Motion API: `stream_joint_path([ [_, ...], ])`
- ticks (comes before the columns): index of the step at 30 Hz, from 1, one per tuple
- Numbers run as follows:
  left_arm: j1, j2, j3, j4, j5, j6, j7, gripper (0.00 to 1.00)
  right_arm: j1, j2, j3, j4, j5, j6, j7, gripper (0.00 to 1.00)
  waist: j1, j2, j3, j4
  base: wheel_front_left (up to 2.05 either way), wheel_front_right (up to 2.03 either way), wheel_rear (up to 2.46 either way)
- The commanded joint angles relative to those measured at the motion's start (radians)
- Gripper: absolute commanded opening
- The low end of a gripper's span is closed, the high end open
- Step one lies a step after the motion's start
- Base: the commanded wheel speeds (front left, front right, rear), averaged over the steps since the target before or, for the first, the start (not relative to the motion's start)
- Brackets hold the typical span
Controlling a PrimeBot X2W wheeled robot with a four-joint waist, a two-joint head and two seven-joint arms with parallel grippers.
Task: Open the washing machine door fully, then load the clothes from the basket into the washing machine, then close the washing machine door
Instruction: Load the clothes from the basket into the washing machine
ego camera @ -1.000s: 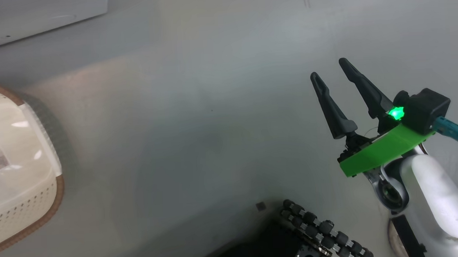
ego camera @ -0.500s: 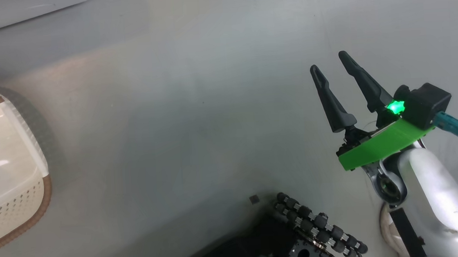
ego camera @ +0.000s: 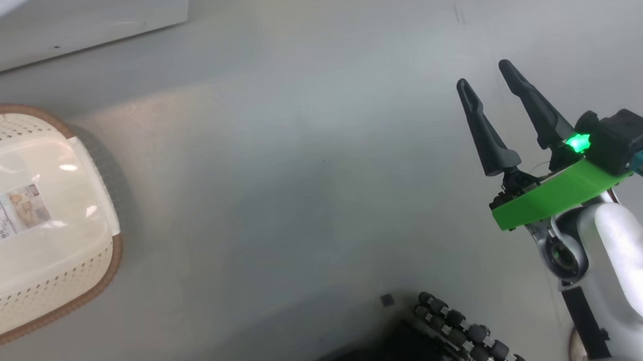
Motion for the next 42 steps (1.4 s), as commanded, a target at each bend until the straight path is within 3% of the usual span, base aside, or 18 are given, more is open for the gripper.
stream_joint_path([
  [1, 0.019, 0.039, 0.028, -0.035, -0.009, 0.006, -0.012, 1.0, 0.042, -0.024, 0.0, -0.033, -0.007, 0.0, 0.008, 1.0, 0.0, -0.0001, -0.032, 0.028, 0.0, 0.0, 0.0],
  [9, 0.219, -0.026, 0.067, -0.115, -0.084, 0.027, -0.105, 1.0, 0.075, -0.018, -0.03, -0.059, -0.025, 0.0, 0.036, 1.0, 0.0, -0.0001, -0.125, 0.072, 0.0, 0.0, 0.0],
  [16, 0.505, -0.102, 0.078, -0.26, -0.121, 0.085, -0.199, 1.0, 0.129, -0.017, -0.07, -0.074, -0.045, 0.0, 0.063, 1.0, 0.0, -0.0001, -0.242, 0.12, 0.0, 0.0, 0.0],
  [25, 0.888, -0.195, 0.052, -0.528, -0.089, 0.196, -0.25, 1.0, 0.198, -0.031, -0.098, -0.109, -0.072, 0.0, 0.109, 1.0, 0.0, -0.0001, -0.407, 0.164, 0.0, 0.0, 0.0],
  [33, 1.191, -0.233, 0.035, -0.74, -0.06, 0.302, -0.255, 1.0, 0.275, -0.041, -0.126, -0.146, -0.09, 0.0, 0.166, 1.0, 0.0, -0.0001, -0.535, 0.194, 0.0, 0.0, 0.0],
  [42, 1.378, -0.256, 0.022, -0.836, -0.061, 0.345, -0.256, 1.0, 0.338, -0.048, -0.153, -0.192, -0.105, 0.0, 0.214, 1.0, 0.0, -0.0001, -0.619, 0.235, 0.0, 0.0, 0.0],
])
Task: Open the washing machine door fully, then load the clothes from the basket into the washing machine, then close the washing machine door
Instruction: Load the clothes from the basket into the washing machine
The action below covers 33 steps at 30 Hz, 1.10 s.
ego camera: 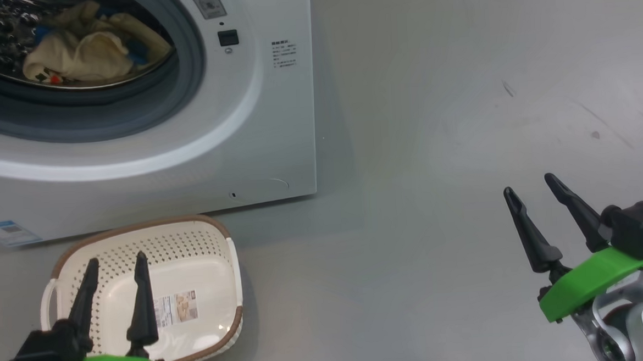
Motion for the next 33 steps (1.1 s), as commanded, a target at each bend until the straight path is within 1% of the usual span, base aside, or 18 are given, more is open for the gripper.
stream_joint_path([
  [1, -0.006, 0.005, 0.029, -0.041, 0.005, 0.278, -0.012, 1.0, -0.001, -0.023, 0.011, -0.041, -0.008, 0.0, 0.006, 1.0, 0.0001, -0.0001, -0.029, 0.021, 0.0, 0.0, 0.0],
  [8, 0.042, -0.013, 0.007, -0.043, 0.012, 0.281, -0.01, 1.0, 0.024, -0.029, 0.012, -0.057, -0.012, 0.0, 0.028, 1.0, 0.0001, -0.0001, -0.072, 0.049, 0.0, 0.0, 0.0],
  [10, 0.048, -0.018, 0.0, -0.044, 0.009, 0.276, -0.009, 1.0, 0.03, -0.031, 0.014, -0.062, -0.012, 0.0, 0.033, 1.0, 0.0001, -0.0001, -0.082, 0.054, 0.0, 0.0, 0.0],
  [14, 0.051, -0.012, -0.007, -0.041, 0.013, 0.272, -0.009, 1.0, 0.036, -0.032, 0.014, -0.072, -0.012, 0.0, 0.041, 1.0, 0.0001, -0.0001, -0.095, 0.061, 0.0, 0.0, 0.0],
  [19, 0.056, -0.001, -0.006, -0.049, 0.016, 0.26, -0.01, 1.0, 0.046, -0.03, 0.012, -0.08, -0.014, 0.0, 0.048, 1.0, 0.0001, -0.0001, -0.106, 0.064, 0.0, 0.0, 0.0],
  [25, 0.049, 0.01, 0.002, -0.048, 0.014, 0.233, -0.012, 1.0, 0.048, -0.025, 0.01, -0.087, -0.017, 0.0, 0.048, 1.0, 0.0001, -0.0001, -0.109, 0.063, 0.0, 0.0, 0.0],
  [33, 0.041, 0.007, 0.001, -0.037, 0.021, 0.215, -0.013, 1.0, 0.049, -0.023, 0.011, -0.086, -0.017, 0.0, 0.049, 1.0, 0.0001, -0.0001, -0.113, 0.061, 0.0, 0.0, 0.0],
])
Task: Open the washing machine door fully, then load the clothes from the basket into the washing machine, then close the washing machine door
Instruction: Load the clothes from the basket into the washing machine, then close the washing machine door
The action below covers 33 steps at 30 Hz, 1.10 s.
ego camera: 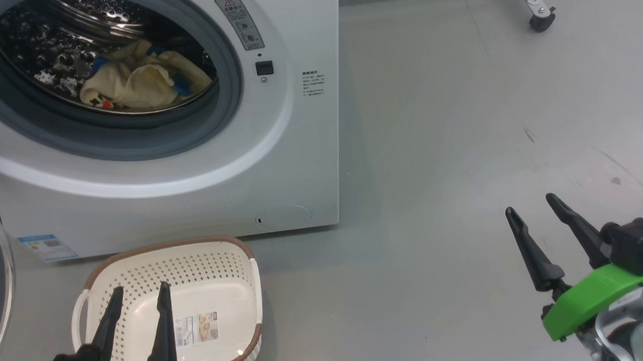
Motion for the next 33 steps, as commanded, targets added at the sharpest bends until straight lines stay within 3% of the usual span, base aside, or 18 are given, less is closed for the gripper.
stream_joint_path([
  [1, -0.036, 0.026, 0.039, -0.022, 0.011, 0.213, -0.013, 1.0, -0.021, -0.018, 0.014, -0.036, -0.008, 0.0, 0.002, 1.0, 0.0001, -0.0001, -0.002, -0.001, 0.0, 0.0, 0.0],
  [16, -0.037, 0.028, 0.026, -0.005, 0.022, 0.223, -0.006, 1.0, -0.014, -0.005, 0.014, -0.028, -0.008, 0.0, 0.0, 1.0, 0.0001, -0.0001, -0.018, 0.004, -0.28, 0.28, 0.0],
  [24, -0.041, 0.03, 0.022, -0.006, 0.021, 0.222, -0.007, 1.0, -0.014, -0.004, 0.012, -0.029, -0.009, 0.0, 0.001, 1.0, 0.0001, -0.0001, -0.019, 0.014, -1.51, 1.51, 0.0],
  [33, -0.043, 0.038, 0.017, -0.011, 0.001, 0.183, -0.005, 1.0, -0.015, -0.001, 0.013, -0.026, -0.008, 0.0, -0.002, 1.0, 0.0001, -0.0001, -0.017, 0.026, -1.46, 1.46, 0.0],
])
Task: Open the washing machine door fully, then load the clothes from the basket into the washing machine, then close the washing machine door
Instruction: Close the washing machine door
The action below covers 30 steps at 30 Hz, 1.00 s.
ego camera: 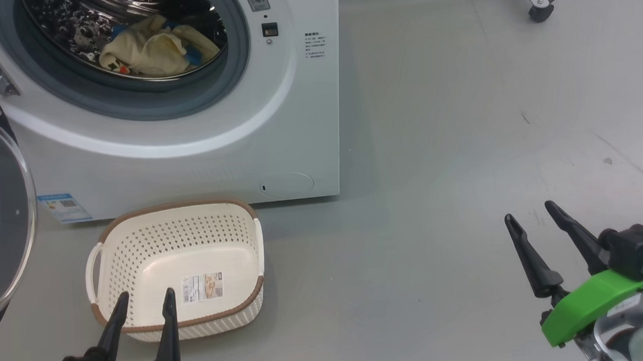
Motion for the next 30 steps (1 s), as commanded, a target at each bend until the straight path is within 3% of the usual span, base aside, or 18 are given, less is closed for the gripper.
stream_joint_path([
  [1, -0.041, 0.03, 0.042, -0.031, -0.006, 0.181, -0.007, 1.0, -0.03, -0.008, 0.014, -0.032, -0.008, 0.0, -0.002, 1.0, 0.0, 0.0, 0.0, 0.001, -0.73, 0.73, 0.0],
  [21, -0.041, 0.032, 0.043, -0.022, -0.008, 0.179, -0.01, 1.0, -0.028, -0.009, 0.009, -0.032, -0.009, 0.0, -0.002, 1.0, 0.0, 0.0, -0.007, 0.028, -0.08, 0.08, 0.0],
  [30, -0.057, 0.034, 0.037, -0.026, 0.001, 0.173, -0.011, 1.0, -0.022, -0.014, -0.001, -0.041, -0.012, 0.0, 0.003, 1.0, 0.0, 0.0, 0.003, 0.082, 0.0, 0.0, 0.0],
])
